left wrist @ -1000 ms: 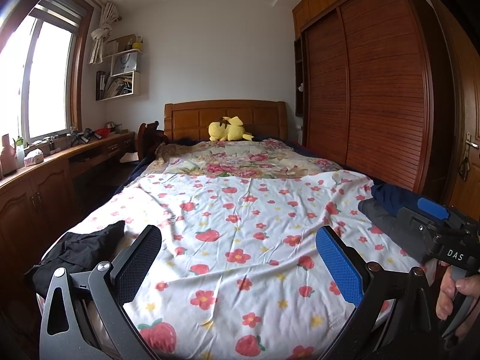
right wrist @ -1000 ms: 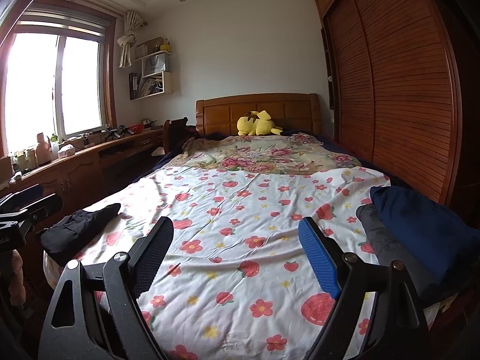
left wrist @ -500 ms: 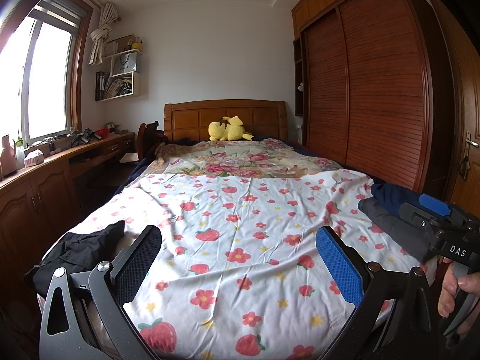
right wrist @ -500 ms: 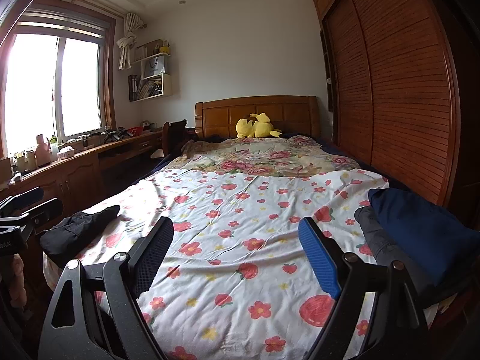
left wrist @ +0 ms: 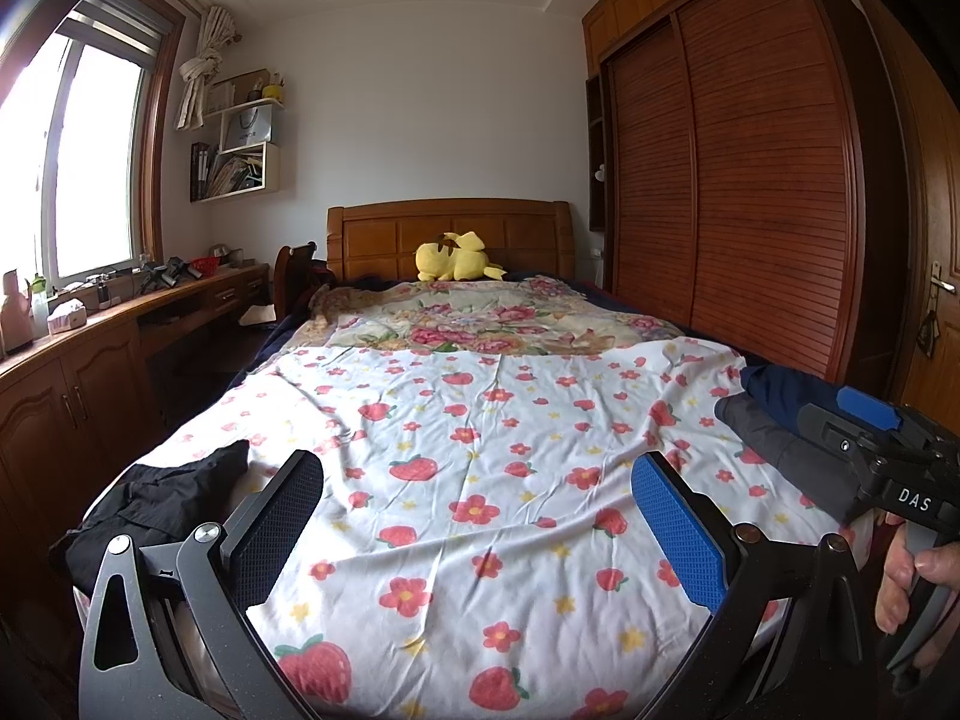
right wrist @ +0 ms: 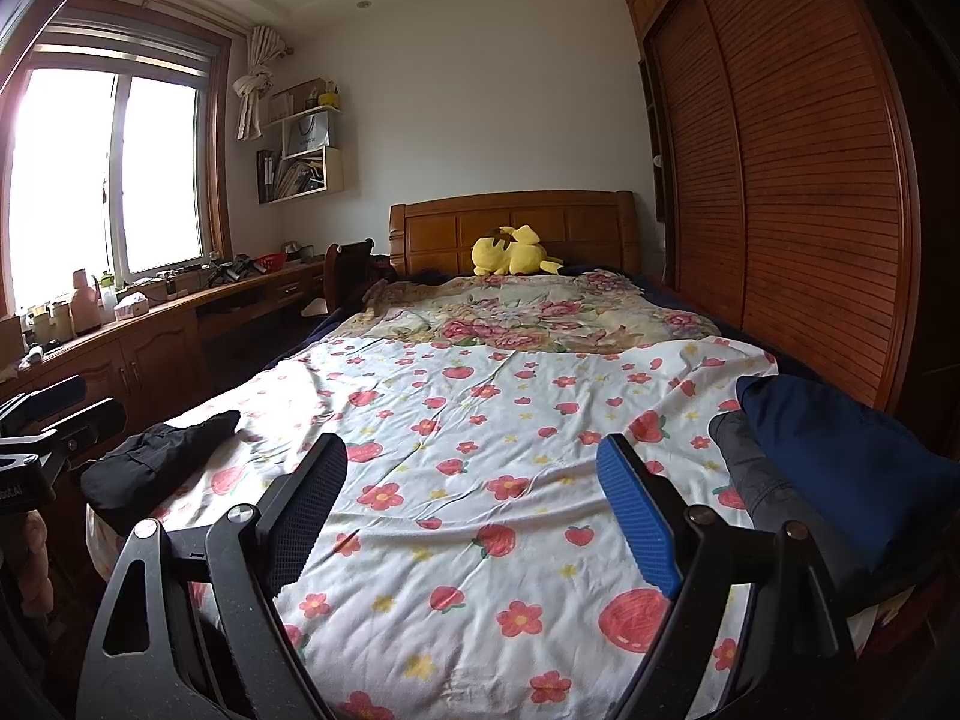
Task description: Fold large clothes
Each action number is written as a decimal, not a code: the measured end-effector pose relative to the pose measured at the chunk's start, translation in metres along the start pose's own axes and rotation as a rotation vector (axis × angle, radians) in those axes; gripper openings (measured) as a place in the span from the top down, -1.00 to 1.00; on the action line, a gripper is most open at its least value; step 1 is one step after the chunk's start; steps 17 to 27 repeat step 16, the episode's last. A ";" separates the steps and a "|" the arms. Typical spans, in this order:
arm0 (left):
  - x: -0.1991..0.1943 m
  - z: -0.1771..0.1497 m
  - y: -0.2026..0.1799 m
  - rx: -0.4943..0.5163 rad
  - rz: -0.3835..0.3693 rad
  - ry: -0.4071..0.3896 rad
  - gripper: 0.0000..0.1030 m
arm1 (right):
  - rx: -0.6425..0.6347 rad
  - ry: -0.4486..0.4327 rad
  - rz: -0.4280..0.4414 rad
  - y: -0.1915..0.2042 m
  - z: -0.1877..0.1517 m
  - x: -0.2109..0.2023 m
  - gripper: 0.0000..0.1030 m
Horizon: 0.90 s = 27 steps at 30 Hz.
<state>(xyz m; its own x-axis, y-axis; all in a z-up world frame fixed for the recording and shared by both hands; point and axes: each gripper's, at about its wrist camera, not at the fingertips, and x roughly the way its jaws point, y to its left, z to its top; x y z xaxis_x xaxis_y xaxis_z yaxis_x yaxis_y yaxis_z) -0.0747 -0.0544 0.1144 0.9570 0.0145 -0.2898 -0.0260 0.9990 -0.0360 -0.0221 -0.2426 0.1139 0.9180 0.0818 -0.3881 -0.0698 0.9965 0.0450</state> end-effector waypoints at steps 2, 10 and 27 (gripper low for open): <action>0.000 0.000 0.000 0.000 0.000 0.000 -0.99 | 0.001 -0.001 0.000 -0.001 0.000 0.000 -0.66; 0.000 0.000 0.000 0.000 -0.001 0.000 -0.99 | 0.001 -0.002 0.001 -0.002 0.001 0.000 -0.66; 0.001 -0.001 0.000 0.000 -0.002 0.005 -0.99 | 0.001 -0.002 0.001 0.000 0.001 -0.001 -0.66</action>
